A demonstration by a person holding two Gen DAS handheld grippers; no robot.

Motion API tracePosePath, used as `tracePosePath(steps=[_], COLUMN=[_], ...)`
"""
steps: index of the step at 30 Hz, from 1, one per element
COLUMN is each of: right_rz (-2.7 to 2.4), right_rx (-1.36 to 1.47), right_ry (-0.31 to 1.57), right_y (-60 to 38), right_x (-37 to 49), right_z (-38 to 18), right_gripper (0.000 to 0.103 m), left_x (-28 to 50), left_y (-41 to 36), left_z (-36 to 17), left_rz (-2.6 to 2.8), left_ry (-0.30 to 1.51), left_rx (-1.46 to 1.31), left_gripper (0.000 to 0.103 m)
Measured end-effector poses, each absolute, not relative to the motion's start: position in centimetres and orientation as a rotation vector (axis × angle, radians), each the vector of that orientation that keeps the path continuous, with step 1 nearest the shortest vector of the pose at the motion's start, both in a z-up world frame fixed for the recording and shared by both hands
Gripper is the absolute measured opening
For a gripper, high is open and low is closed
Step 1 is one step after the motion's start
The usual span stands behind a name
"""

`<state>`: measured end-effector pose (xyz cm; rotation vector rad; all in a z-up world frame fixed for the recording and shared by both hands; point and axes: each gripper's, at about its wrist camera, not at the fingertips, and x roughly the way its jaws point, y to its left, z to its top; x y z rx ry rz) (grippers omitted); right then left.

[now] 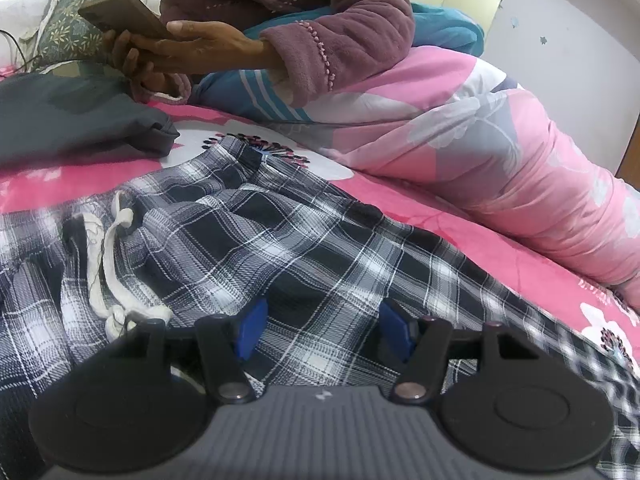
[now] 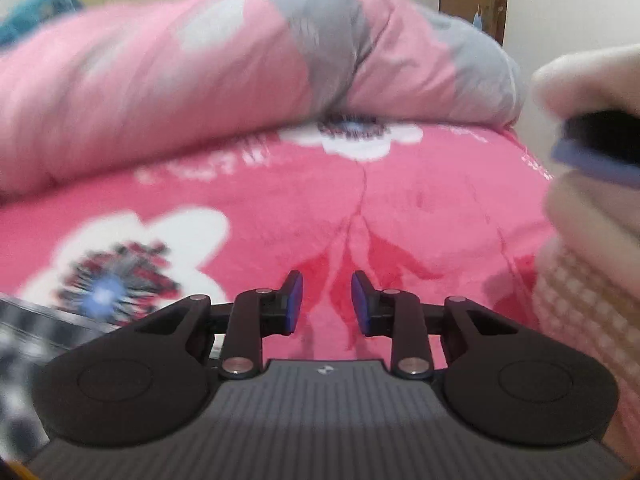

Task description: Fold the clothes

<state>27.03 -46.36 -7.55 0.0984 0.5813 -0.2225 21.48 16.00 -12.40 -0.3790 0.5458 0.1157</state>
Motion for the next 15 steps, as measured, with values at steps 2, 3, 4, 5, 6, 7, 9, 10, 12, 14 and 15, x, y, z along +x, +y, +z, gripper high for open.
tracePosePath(steps=[2,3,4,5,6,7,9,10,12,14,15], right_rz=[-0.194,-0.183,-0.175,-0.172,-0.179,-0.188,-0.204,-0.214,-0.225,-0.208,-0.195], right_rx=[0.113,0.116,0.118,0.122,0.128,0.137,0.142,0.137,0.133,0.098,0.075], right_ry=[0.561,0.554,0.549,0.549,0.55,0.553,0.572,0.584,0.603,0.604,0.605], right_y=[-45.7,-45.5,-45.6,-45.9,-46.2,-46.6,-47.5,-47.9,-48.5,-48.4,-48.3], right_x=[23.5,21.3,19.3,17.3,14.8,12.8,9.4,7.8,5.3,3.7,3.3], right_z=[-6.4,-5.9,-5.6,-5.3,-5.1,-4.9,-4.9,-5.1,-5.6,-6.0,-6.2], right_gripper=[0.026,0.026,0.026,0.026,0.026,0.026,0.026,0.026,0.027,0.027,0.027], left_x=[21.5,21.5,21.5,21.5,21.5,21.4,21.3,21.3,21.2,20.8,20.3], left_y=[16.1,16.1,16.1,16.2,16.3,16.3,16.4,16.3,16.1,15.2,14.4], left_z=[-12.4,-12.4,-12.4,-12.5,-12.5,-12.5,-12.5,-12.4,-11.9,-10.8,-10.0], left_rz=[0.114,0.112,0.111,0.109,0.106,0.104,0.105,0.108,0.12,0.144,0.153], left_ry=[0.546,0.544,0.543,0.541,0.538,0.535,0.531,0.529,0.53,0.516,0.496], left_rx=[-0.383,-0.386,-0.389,-0.395,-0.401,-0.406,-0.412,-0.412,-0.4,-0.351,-0.309], left_gripper=[0.064,0.065,0.065,0.065,0.065,0.065,0.065,0.065,0.066,0.066,0.066])
